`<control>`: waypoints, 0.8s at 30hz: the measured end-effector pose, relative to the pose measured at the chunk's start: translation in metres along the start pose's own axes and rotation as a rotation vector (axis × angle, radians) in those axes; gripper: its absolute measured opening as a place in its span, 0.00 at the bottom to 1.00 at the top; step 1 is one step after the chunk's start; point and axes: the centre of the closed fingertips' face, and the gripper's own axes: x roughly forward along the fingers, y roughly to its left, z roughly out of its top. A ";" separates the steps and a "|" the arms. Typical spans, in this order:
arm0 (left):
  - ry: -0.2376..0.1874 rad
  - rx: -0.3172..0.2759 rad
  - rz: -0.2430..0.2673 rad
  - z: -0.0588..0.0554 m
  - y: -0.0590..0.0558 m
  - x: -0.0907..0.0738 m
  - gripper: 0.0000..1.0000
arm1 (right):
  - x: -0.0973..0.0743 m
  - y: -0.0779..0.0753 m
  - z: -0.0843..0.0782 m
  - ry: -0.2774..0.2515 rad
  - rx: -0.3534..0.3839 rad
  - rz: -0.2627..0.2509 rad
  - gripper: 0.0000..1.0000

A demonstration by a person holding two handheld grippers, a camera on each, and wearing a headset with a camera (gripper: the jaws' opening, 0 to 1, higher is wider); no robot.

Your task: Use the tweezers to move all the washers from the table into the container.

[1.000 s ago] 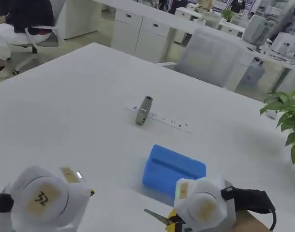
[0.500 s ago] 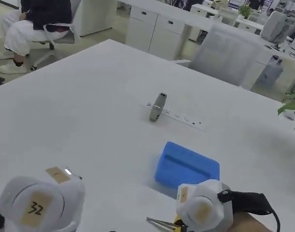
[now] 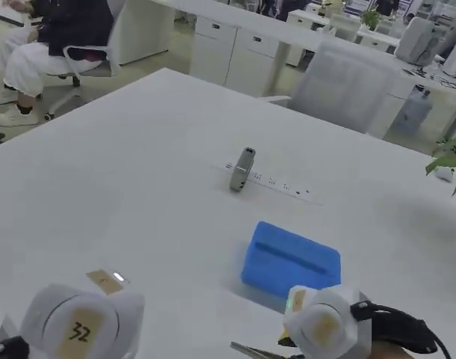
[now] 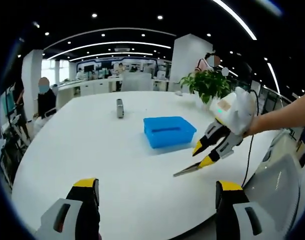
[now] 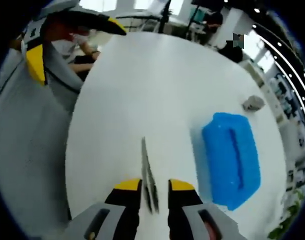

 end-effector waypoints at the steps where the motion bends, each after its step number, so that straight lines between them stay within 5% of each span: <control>1: -0.003 0.001 0.000 0.001 0.000 0.000 0.99 | -0.007 -0.001 0.002 -0.023 0.034 -0.013 0.19; 6: -0.035 -0.003 0.047 0.007 0.006 -0.003 0.99 | -0.061 -0.012 0.010 -0.234 0.328 -0.154 0.29; 9: -0.053 -0.005 0.074 0.011 0.009 -0.006 0.99 | -0.088 -0.012 -0.002 -0.339 0.513 -0.235 0.37; 20: -0.034 0.062 0.112 0.010 0.010 -0.004 0.99 | -0.121 0.015 -0.034 -0.376 0.724 -0.404 0.74; 24: -0.028 0.078 0.124 0.007 0.012 -0.004 0.99 | -0.133 0.016 -0.045 -0.403 0.776 -0.453 0.78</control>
